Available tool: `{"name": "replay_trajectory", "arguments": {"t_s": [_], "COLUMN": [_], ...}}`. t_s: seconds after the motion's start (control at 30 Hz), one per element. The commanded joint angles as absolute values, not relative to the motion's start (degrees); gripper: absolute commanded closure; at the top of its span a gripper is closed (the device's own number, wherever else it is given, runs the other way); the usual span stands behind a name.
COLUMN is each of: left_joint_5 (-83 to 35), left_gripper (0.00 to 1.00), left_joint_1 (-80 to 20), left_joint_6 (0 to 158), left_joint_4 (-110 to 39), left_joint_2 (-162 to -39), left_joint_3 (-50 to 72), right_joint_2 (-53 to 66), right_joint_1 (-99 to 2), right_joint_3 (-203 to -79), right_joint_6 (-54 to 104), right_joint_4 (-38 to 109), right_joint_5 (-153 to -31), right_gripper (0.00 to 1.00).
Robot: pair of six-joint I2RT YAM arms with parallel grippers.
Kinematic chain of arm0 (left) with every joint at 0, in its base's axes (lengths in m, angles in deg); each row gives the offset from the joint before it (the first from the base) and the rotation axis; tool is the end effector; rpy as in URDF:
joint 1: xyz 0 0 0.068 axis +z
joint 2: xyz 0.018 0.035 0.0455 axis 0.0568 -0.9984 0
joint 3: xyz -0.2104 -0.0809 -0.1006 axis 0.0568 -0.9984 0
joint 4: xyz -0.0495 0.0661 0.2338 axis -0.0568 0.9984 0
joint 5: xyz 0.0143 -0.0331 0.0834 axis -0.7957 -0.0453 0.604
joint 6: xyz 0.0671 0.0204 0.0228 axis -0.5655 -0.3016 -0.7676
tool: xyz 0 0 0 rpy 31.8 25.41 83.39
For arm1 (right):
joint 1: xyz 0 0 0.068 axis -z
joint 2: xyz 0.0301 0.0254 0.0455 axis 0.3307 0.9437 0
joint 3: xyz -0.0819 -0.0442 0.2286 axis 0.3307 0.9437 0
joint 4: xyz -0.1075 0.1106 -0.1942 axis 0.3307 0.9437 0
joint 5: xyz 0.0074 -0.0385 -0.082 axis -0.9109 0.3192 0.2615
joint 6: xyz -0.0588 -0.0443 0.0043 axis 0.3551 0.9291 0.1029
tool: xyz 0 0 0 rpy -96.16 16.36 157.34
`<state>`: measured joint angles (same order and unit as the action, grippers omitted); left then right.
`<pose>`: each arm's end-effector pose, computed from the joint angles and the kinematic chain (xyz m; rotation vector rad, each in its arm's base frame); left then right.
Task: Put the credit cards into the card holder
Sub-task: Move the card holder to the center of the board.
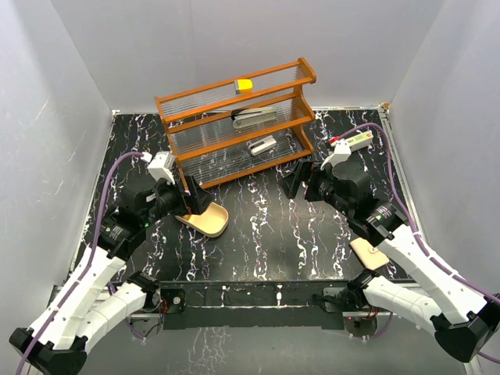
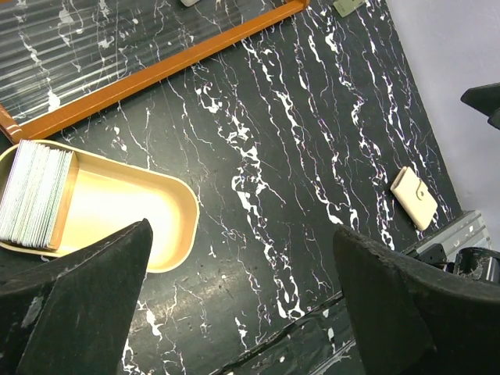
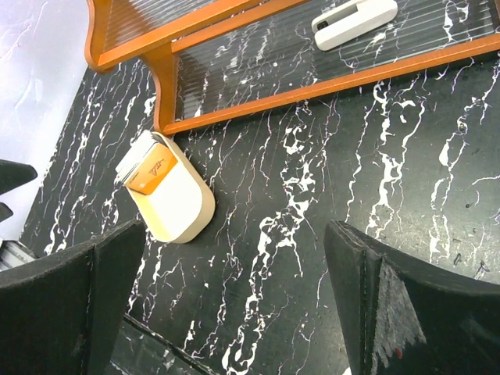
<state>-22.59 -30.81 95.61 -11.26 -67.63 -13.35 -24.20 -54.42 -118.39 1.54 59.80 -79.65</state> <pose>0.1723 -0.0983 0.3162 0.0784 1.9368 -0.7748 0.1842 0.1240 0.3151 -0.0375 2.0215 0.6672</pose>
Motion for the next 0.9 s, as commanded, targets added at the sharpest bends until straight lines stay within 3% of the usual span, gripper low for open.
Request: {"name": "replay_trajectory", "arguments": {"t_s": [0.0,0.37,0.6,0.73,0.87], "left_joint_5": [-20.6,-18.0,-19.3,-18.3,-16.4], "left_gripper": [0.02,0.02,0.02,0.02,0.02], "left_joint_1": [-30.6,-30.5,-30.6,-30.6,-30.6], "left_joint_6": [94.9,94.6,93.9,91.9,89.7], "left_joint_4": [-11.6,-8.2,-8.3,-9.2,-10.1], "left_joint_2": [-64.7,-67.0,-70.2,-69.0,-66.5], "left_joint_3": [-12.0,-13.1,-15.0,-17.0,-19.1], "right_joint_2": [-24.4,-23.1,-18.6,-17.6,-16.3], "right_joint_1": [-54.2,-54.2,-54.2,-54.2,-54.2], "right_joint_3": [-119.3,-117.6,-119.4,-119.5,-119.1], "right_joint_6": [1.4,-3.2,-18.2,-25.4,-31.7], "right_joint_4": [55.4,59.1,75.3,81.3,87.2], "right_joint_5": [-81.0,-78.0,-66.7,-61.7,-55.6], "right_gripper": [0.02,0.02,0.02,0.17,0.21]}}
